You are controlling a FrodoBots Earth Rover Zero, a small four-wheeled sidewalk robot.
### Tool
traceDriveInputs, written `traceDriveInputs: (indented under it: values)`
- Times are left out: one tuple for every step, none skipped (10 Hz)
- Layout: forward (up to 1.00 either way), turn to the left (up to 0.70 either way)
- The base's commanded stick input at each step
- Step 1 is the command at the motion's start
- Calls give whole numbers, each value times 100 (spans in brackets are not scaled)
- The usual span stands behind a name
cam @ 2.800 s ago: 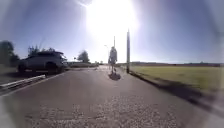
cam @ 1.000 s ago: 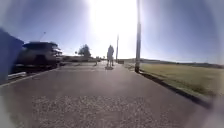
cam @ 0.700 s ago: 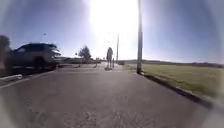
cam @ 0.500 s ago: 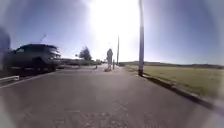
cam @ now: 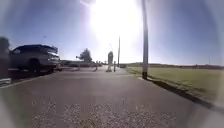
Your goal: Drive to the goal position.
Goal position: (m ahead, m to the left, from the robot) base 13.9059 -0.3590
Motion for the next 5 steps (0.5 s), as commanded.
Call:
traceDriveInputs:
  values:
    - [100,0]
    - [100,0]
    - [100,0]
    - [100,0]
    - [100,0]
